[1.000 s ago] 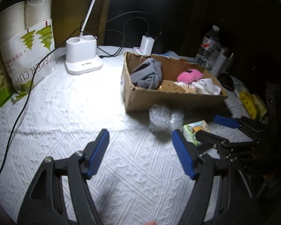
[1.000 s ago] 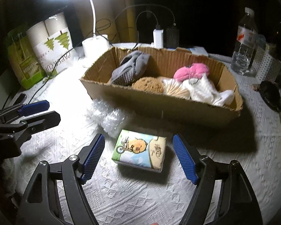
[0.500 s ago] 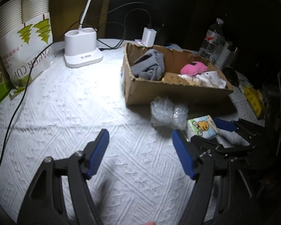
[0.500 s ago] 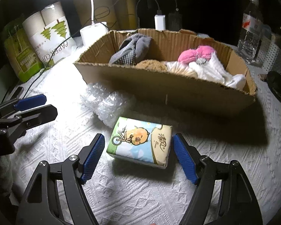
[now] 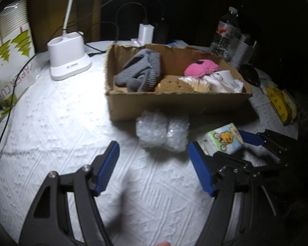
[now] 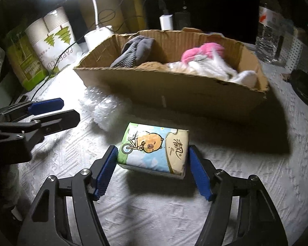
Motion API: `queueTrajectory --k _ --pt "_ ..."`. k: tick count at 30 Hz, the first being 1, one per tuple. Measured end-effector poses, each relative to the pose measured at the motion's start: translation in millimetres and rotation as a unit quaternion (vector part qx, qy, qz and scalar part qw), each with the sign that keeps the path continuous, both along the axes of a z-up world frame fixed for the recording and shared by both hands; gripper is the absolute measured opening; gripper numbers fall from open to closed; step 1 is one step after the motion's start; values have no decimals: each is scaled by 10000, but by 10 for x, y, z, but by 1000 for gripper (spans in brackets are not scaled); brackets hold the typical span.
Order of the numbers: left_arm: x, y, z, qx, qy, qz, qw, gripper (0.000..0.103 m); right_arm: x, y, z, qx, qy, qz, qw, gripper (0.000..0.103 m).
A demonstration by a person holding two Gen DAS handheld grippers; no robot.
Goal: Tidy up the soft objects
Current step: 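Grasp the cartoon tissue pack with the right tool while the left tool grasps the bubble wrap, then carry the tissue pack with the right tool while the left tool carries the bubble wrap to the box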
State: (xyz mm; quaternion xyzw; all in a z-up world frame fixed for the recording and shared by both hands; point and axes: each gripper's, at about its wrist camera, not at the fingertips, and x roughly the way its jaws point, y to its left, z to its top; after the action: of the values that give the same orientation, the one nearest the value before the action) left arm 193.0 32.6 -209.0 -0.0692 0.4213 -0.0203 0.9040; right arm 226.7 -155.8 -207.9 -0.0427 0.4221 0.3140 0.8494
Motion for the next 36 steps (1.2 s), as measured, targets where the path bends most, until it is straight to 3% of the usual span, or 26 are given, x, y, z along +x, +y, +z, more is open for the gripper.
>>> queueTrajectory --k 18,21,23,36 --pt "430 -274 -234 539 401 -44 9977 72 144 -621 -49 241 18 -503 9984 72" --pt "418 -282 -245 526 346 -120 9979 71 132 -658 -38 273 -11 -543 9982 72" --pt "388 -297 -225 537 273 -188 9980 63 125 -670 -27 283 -25 -556 9981 72" --pt "49 -284 -40 376 22 -255 9990 61 -79 -563 134 274 -208 -439 9984 72"
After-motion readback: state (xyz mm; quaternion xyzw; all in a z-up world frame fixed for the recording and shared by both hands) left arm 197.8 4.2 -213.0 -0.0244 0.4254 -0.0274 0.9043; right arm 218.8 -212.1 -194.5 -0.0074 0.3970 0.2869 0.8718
